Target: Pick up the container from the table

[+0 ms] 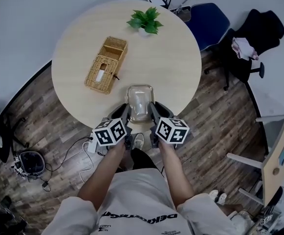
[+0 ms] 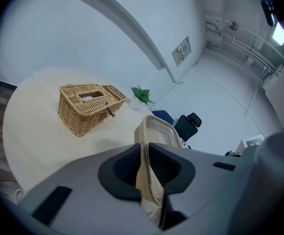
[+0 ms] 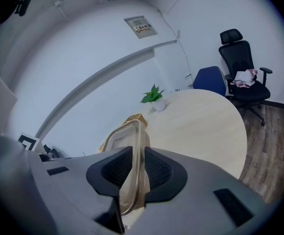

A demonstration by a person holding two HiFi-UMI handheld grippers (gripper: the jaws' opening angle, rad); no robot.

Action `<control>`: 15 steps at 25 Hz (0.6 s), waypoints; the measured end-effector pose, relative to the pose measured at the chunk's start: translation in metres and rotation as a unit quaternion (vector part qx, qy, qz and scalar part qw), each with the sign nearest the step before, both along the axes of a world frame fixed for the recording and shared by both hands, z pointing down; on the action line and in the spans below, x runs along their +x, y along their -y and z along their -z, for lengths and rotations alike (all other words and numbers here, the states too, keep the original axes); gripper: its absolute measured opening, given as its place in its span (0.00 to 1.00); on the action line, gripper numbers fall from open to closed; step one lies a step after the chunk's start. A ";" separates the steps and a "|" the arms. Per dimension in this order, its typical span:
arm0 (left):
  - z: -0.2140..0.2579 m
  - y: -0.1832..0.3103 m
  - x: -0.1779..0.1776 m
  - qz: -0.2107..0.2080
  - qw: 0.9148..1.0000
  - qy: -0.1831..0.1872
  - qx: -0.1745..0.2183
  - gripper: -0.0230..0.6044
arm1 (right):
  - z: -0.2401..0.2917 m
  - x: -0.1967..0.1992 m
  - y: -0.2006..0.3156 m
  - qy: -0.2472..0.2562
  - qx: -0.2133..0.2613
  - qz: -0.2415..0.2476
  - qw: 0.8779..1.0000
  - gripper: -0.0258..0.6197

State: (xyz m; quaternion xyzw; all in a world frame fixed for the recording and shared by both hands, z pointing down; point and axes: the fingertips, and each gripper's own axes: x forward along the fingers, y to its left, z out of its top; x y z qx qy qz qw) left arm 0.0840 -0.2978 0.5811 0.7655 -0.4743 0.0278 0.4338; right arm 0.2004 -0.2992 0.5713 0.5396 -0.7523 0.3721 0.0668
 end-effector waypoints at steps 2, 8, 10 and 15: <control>0.011 -0.008 -0.004 -0.005 1.000 0.000 0.009 0.13 | 0.011 -0.004 -0.009 -0.004 0.008 -0.004 1.000 0.20; 0.042 -0.035 -0.021 -0.022 0.999 0.004 0.032 0.13 | 0.041 -0.021 -0.039 -0.017 0.031 -0.008 0.999 0.21; 0.051 -0.043 -0.025 -0.026 0.999 0.006 0.041 0.13 | 0.049 -0.026 -0.048 -0.024 0.039 -0.011 0.999 0.21; 0.075 -0.064 -0.035 -0.039 0.997 0.015 0.068 0.13 | 0.073 -0.036 -0.070 -0.037 0.059 -0.015 0.997 0.21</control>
